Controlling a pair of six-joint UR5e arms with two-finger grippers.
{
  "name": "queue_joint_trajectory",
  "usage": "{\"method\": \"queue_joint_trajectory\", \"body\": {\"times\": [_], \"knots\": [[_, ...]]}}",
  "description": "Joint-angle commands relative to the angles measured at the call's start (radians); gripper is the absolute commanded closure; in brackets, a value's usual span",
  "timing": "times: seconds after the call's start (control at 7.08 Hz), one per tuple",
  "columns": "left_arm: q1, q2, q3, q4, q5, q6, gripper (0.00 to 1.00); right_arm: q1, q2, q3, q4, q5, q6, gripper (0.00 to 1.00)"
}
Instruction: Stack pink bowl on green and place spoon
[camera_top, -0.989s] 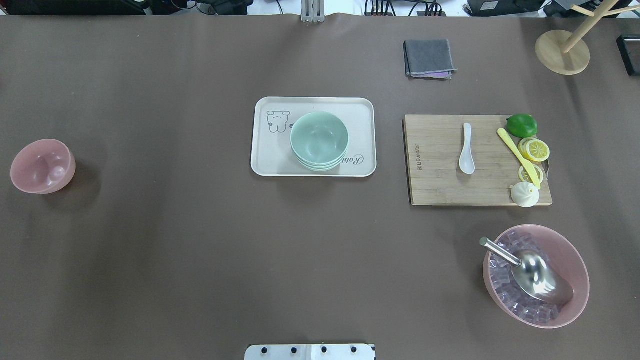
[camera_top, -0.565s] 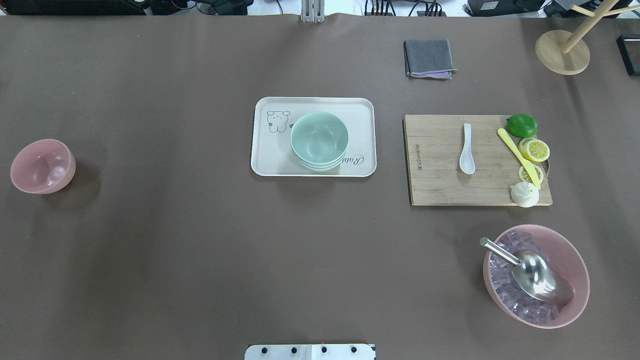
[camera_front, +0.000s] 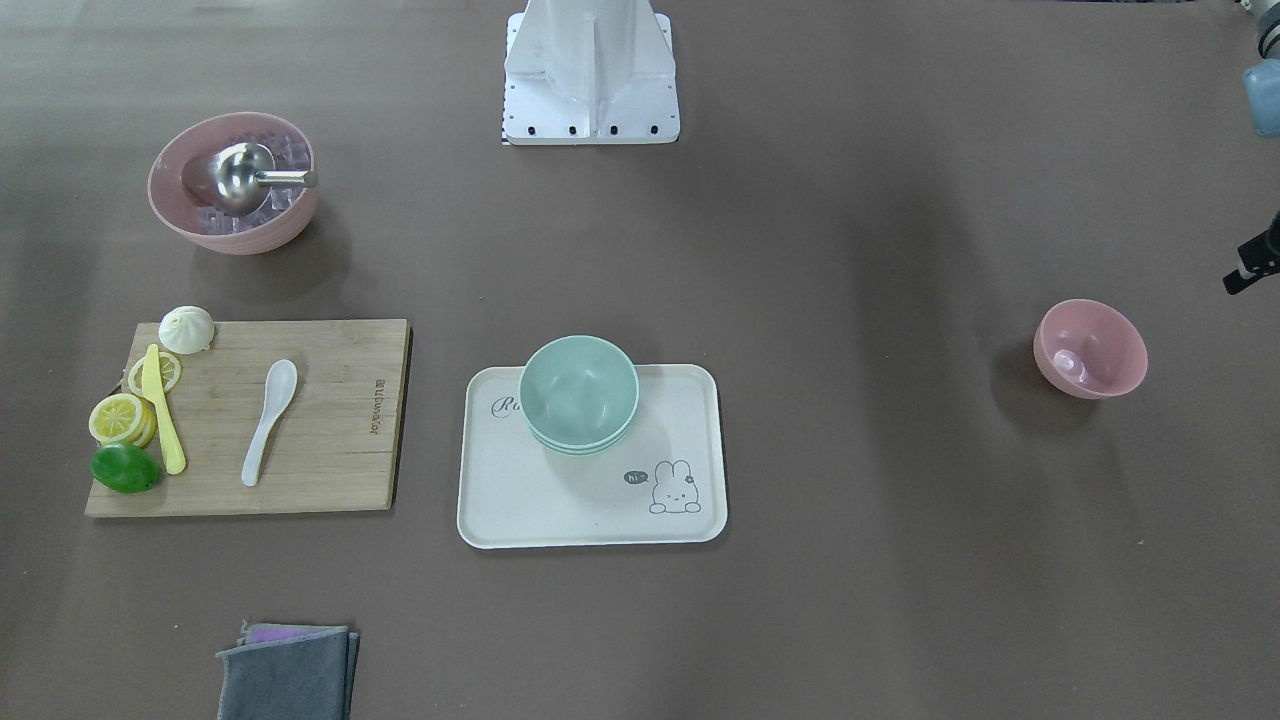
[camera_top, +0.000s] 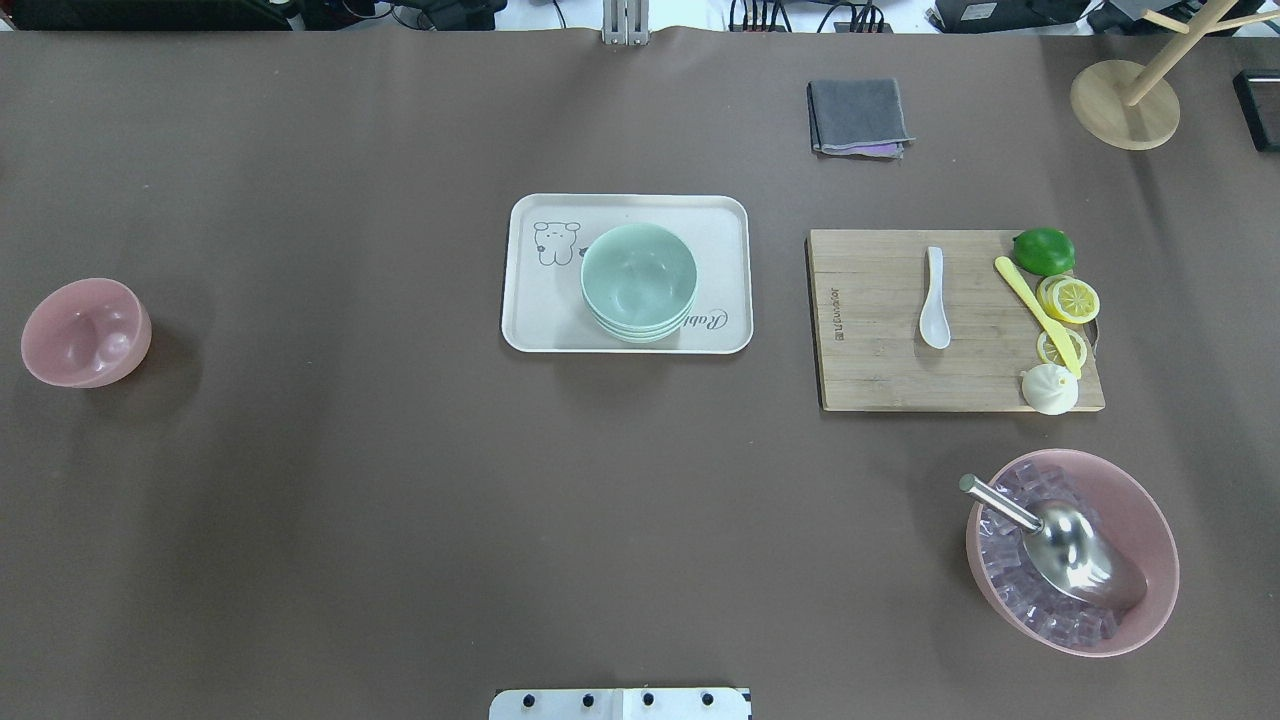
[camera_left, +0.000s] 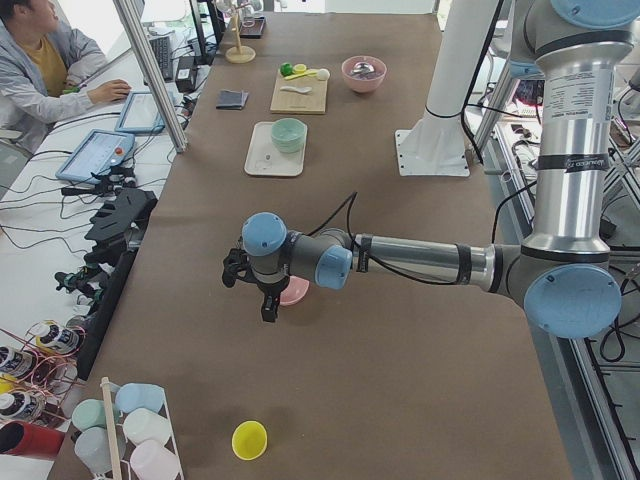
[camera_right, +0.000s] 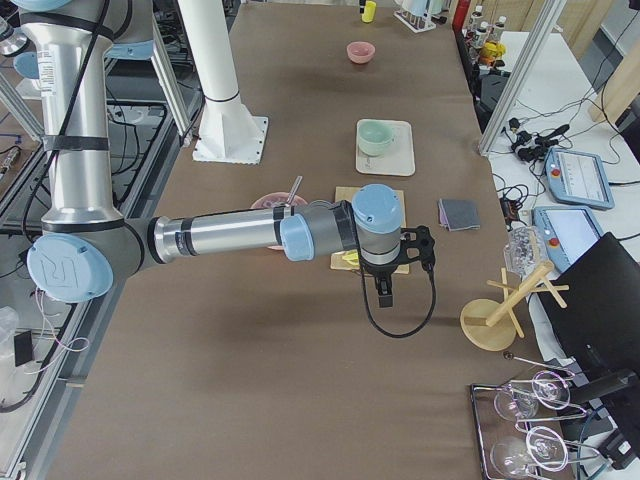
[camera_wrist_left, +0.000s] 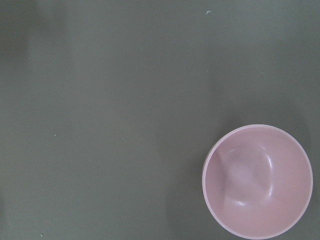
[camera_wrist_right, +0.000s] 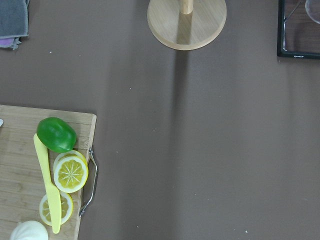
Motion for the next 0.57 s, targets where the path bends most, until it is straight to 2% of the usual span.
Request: {"method": "queue_joint_trajectory", "body": {"times": [0.0, 0.28, 0.42], "knots": [[0.001, 0.004, 0.008, -0.050, 0.004, 0.003, 0.02, -0.009, 0.002, -0.002, 0.004, 0.002, 0.007, 0.00], [0.002, 0.011, 0.008, -0.110, 0.002, -0.005, 0.02, -0.009, -0.007, -0.006, 0.007, 0.063, 0.007, 0.00], [0.005, 0.011, 0.012, -0.110, 0.002, -0.005, 0.02, -0.009, -0.031, 0.000, 0.010, 0.066, -0.002, 0.00]]}}
